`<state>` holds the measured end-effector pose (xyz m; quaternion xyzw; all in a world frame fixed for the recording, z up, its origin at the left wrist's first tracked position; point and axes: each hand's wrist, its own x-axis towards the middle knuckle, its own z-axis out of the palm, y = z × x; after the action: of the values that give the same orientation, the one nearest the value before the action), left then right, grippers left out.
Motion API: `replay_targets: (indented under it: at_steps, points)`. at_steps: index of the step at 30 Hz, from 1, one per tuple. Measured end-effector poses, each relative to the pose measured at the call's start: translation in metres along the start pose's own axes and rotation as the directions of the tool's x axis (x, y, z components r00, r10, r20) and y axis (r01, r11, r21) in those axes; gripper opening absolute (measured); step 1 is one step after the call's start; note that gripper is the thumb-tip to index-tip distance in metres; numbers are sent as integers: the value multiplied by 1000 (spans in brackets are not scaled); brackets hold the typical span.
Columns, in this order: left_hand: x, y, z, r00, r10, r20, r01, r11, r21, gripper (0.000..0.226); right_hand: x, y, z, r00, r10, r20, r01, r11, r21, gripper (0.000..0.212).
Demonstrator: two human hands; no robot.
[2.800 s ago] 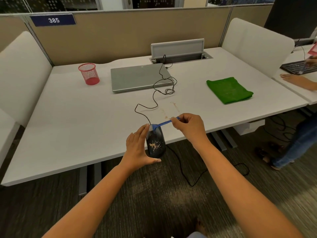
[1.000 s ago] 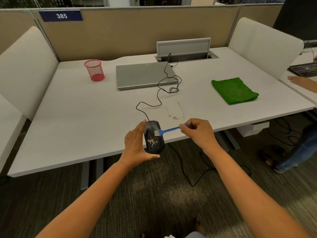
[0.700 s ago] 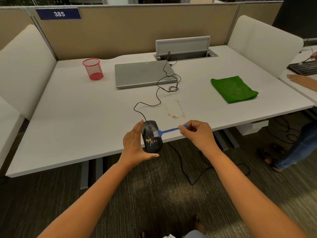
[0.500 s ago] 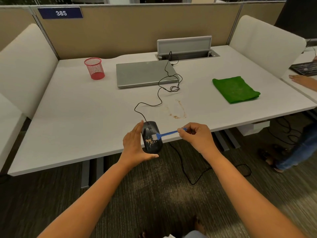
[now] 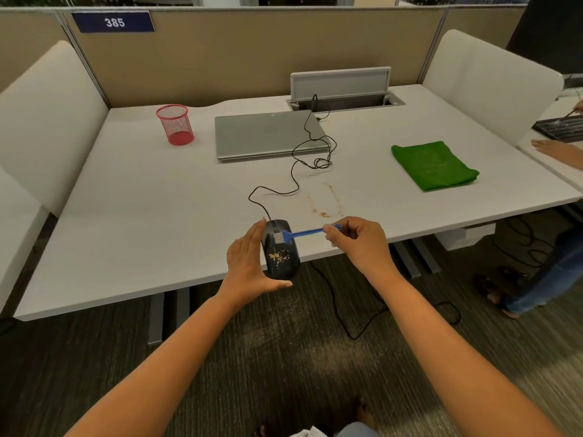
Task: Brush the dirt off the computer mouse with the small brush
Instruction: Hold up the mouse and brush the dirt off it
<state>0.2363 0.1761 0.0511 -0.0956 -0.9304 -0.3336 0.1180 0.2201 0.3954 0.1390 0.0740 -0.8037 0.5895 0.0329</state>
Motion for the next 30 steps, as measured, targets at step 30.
replay_targets:
  at_steps: [30]
  points:
    - [4,8,2,999,-38,-2,37,999,-39,123,-29,-1,4,998,-50,28,53,990,-128,21]
